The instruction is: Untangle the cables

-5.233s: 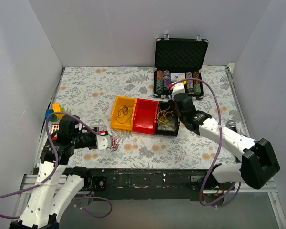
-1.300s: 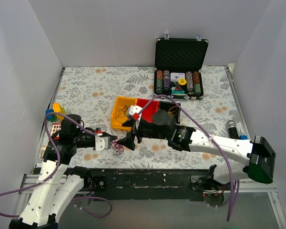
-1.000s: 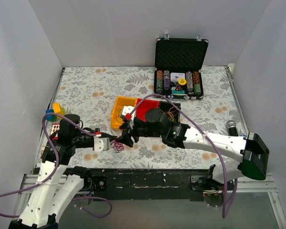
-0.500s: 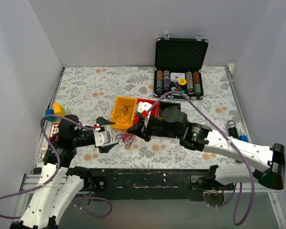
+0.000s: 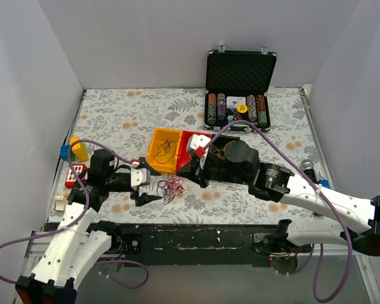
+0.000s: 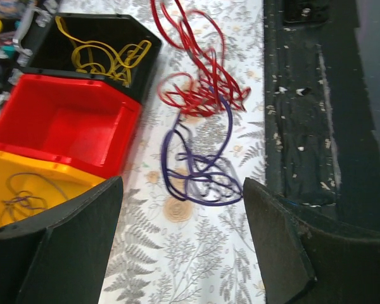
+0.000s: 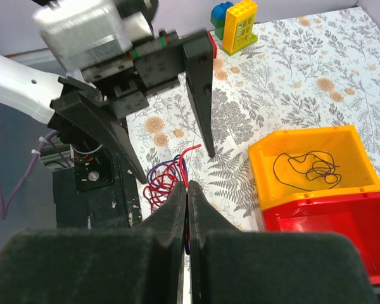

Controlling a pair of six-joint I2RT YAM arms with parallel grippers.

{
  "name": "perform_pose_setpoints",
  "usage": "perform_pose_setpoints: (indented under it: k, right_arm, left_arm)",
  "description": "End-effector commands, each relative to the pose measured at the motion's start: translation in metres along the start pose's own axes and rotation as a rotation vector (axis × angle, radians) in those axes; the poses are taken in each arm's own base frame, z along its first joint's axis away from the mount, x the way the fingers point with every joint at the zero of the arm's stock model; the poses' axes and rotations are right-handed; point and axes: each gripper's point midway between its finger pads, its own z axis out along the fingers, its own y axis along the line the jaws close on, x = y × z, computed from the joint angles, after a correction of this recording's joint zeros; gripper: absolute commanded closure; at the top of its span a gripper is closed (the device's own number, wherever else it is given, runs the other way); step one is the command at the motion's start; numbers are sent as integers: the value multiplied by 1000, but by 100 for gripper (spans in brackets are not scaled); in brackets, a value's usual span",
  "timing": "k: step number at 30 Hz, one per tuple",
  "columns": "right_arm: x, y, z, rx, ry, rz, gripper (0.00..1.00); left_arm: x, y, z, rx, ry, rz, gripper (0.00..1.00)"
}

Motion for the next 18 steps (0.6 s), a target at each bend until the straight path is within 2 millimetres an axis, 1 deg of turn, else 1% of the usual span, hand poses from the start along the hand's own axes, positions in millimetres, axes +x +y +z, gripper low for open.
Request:
perform_pose_setpoints:
  k: [1,4,6,8,10,11,12,14,15,18]
  right_arm:
    - [-51,1,-17,8,-131,-33,99]
    - [-57,3,-18,-4,-148,-31,99]
    - [-61,5,-18,-12,-159,-27,99]
    - [-63,6,-18,-18,-163,-24,99]
    - [-63,7,-17,-23,-165,-18,99]
    - [-64,7,-17,-23,-168,-16,99]
    - [-65,8,-18,-25,-171,-15,99]
    - [-64,7,-19,-22,-171,-10,99]
    - [-66,8,-20,-22,-177,-11,99]
    - [-68,8,-21,-24,-186,-13,99]
  left_arm:
    - [6,-22,5,133,-17,-58,27]
    - [18,-17,9,114,8,-74,39]
    - [15,-11,11,94,-12,-66,49]
    - [5,-5,14,84,-55,-64,52]
    - [-5,3,17,73,-94,-104,52]
    - [-9,6,17,74,-104,-125,49]
    - [-12,6,18,85,-109,-145,44]
    - [-16,2,18,120,-117,-169,35]
    - [-17,-2,17,142,-122,-172,33]
    - [-18,-8,17,174,-133,-170,31]
